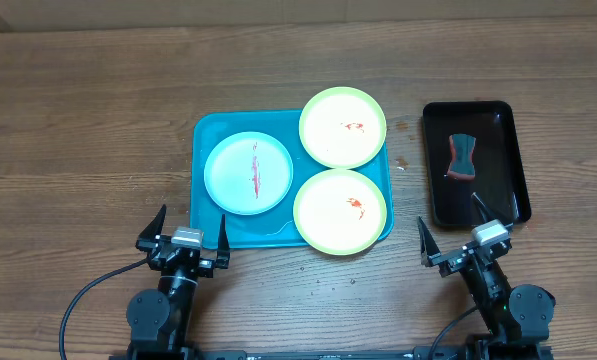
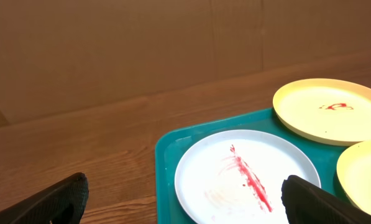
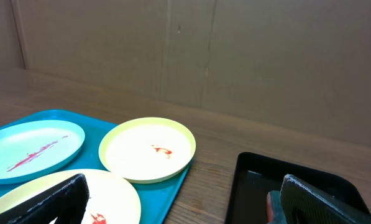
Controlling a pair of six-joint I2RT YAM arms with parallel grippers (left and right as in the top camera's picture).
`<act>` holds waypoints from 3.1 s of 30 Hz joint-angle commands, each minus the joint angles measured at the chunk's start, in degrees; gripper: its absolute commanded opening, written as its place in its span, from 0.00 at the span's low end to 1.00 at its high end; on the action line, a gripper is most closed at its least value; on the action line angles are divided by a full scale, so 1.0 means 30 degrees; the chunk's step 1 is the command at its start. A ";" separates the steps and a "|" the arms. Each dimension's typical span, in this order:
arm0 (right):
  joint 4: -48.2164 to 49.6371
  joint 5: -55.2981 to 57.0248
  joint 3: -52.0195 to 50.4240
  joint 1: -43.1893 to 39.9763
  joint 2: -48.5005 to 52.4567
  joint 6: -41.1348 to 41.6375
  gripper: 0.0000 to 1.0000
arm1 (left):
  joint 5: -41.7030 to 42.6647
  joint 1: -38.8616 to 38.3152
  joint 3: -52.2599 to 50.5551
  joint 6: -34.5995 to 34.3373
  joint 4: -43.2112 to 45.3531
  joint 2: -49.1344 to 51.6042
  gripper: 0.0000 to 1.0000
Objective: Clean dirty plates on tray and stack at the side
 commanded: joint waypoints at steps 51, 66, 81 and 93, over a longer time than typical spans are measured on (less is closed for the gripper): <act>0.0131 0.1013 -0.0197 0.0131 -0.0226 -0.0073 1.00 | 0.0015 0.0109 -0.0138 0.0350 0.0029 -0.0233 1.00; 0.0634 0.0765 0.0568 0.0131 -0.0226 0.4488 1.00 | 0.1800 0.0117 0.1093 -0.1246 0.0612 -0.0007 1.00; -0.2506 0.0787 1.0404 0.0131 0.7533 0.4590 1.00 | 0.1668 0.0117 1.5642 -0.0488 -0.7861 1.3063 1.00; -1.3886 0.1035 2.3853 0.0131 1.9715 0.4393 1.00 | 0.2361 0.0109 2.9827 -0.0503 -2.0691 2.4778 1.00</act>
